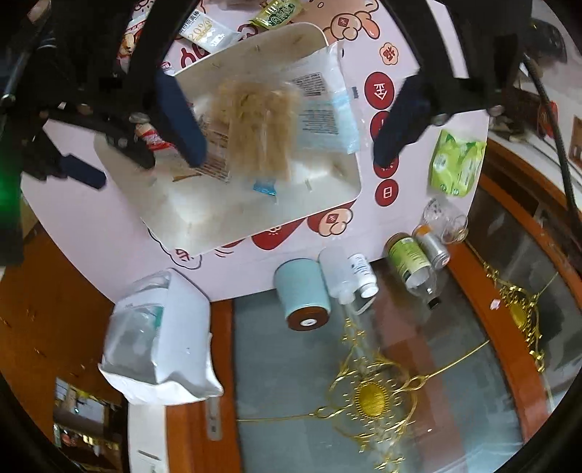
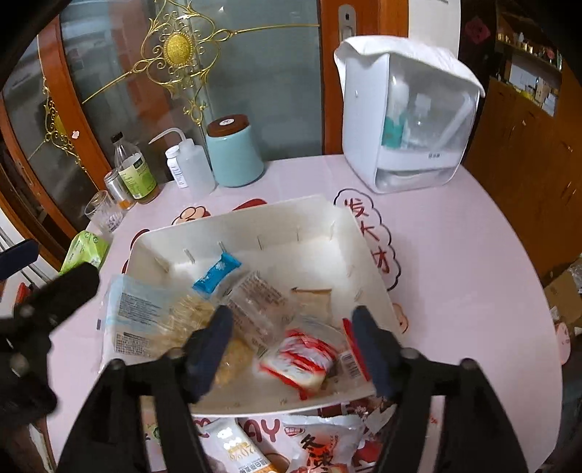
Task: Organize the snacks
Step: 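Drop both bags into the tray by opening both tools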
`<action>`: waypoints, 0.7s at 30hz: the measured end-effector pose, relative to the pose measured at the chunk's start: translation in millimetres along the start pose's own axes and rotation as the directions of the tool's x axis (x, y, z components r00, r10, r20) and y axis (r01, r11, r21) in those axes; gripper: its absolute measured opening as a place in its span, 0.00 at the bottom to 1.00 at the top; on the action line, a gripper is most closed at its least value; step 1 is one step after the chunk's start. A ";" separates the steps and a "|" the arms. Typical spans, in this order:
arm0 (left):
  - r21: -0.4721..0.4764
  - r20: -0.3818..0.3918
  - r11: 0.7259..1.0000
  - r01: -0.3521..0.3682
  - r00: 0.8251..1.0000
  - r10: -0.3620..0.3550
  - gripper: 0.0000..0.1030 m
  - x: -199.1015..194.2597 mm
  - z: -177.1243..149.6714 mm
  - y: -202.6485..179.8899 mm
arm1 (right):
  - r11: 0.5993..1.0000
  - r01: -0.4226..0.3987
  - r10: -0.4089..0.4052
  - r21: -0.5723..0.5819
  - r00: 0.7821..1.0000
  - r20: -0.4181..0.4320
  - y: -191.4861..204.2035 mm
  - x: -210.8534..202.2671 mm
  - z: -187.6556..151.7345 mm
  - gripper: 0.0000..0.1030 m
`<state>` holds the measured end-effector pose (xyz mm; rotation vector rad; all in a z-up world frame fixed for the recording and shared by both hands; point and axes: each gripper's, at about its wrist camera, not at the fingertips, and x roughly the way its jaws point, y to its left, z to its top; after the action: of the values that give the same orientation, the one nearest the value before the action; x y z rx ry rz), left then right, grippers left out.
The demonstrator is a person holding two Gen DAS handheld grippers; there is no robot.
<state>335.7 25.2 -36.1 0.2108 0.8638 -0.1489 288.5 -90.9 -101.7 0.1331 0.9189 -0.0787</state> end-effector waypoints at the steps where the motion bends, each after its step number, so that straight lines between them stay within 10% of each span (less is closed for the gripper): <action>1: -0.004 -0.005 1.000 0.006 1.000 -0.006 0.93 -0.6 -1.1 2.7 | 1.000 -0.003 0.003 0.005 1.000 -0.001 -0.8 -1.2 -1.8 0.69; 21: 0.005 0.071 0.999 0.040 0.997 -0.040 0.93 -80.8 -29.0 -8.6 | 0.999 -0.038 0.035 0.039 0.996 0.082 -11.4 -74.6 -27.6 0.69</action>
<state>260.7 27.5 6.5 0.1906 0.7977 -0.1941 220.3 -97.2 -59.7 0.1830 0.8332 -0.0684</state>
